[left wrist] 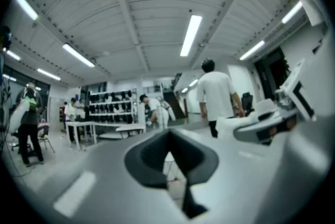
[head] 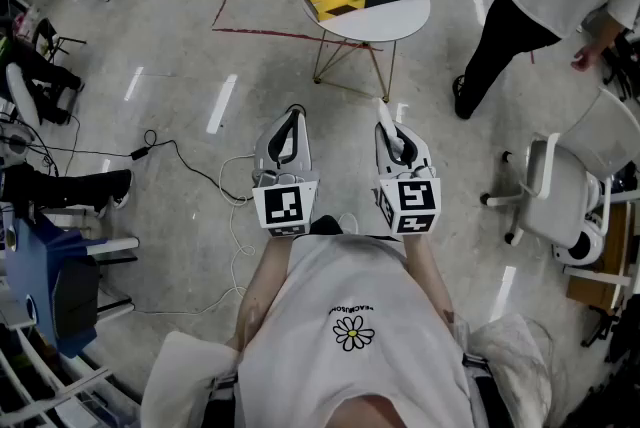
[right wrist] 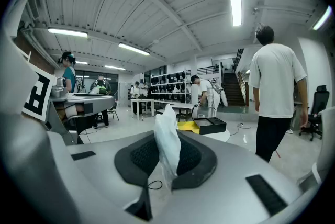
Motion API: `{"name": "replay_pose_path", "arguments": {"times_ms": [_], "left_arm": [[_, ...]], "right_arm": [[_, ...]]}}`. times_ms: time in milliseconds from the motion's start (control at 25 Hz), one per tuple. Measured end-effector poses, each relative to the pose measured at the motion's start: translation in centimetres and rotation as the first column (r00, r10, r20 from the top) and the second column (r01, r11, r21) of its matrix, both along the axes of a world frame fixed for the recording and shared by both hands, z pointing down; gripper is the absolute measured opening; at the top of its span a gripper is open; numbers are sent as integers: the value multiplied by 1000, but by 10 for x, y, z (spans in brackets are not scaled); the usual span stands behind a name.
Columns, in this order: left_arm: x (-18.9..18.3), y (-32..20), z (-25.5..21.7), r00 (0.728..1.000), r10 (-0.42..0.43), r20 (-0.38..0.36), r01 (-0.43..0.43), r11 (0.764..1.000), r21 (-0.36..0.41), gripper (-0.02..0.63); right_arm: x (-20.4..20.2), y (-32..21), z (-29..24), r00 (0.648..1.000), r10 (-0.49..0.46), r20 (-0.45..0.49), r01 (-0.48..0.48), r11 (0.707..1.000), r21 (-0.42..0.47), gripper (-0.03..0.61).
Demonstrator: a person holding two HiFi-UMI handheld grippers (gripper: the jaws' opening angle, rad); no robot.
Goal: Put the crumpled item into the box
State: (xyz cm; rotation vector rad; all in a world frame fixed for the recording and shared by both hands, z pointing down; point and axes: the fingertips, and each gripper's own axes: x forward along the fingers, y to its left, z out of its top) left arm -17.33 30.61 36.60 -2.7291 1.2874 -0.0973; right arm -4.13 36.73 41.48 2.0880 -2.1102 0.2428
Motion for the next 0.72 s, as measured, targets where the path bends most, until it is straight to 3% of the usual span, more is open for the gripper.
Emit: {"name": "replay_pose_path", "arguments": {"times_ms": [400, 560, 720], "left_arm": [[-6, -8, 6, 1000, -8, 13, 8, 1000, -20, -2], [-12, -16, 13, 999, -25, 21, 26, 999, -41, -2], [7, -37, 17, 1000, -10, 27, 11, 999, -43, -2]], "right_arm": [[-5, -6, -5, 999, -45, -5, 45, 999, 9, 41], [4, -5, -2, 999, -26, 25, 26, 1000, 18, 42], [26, -17, 8, 999, 12, 53, -12, 1000, 4, 43]]}}
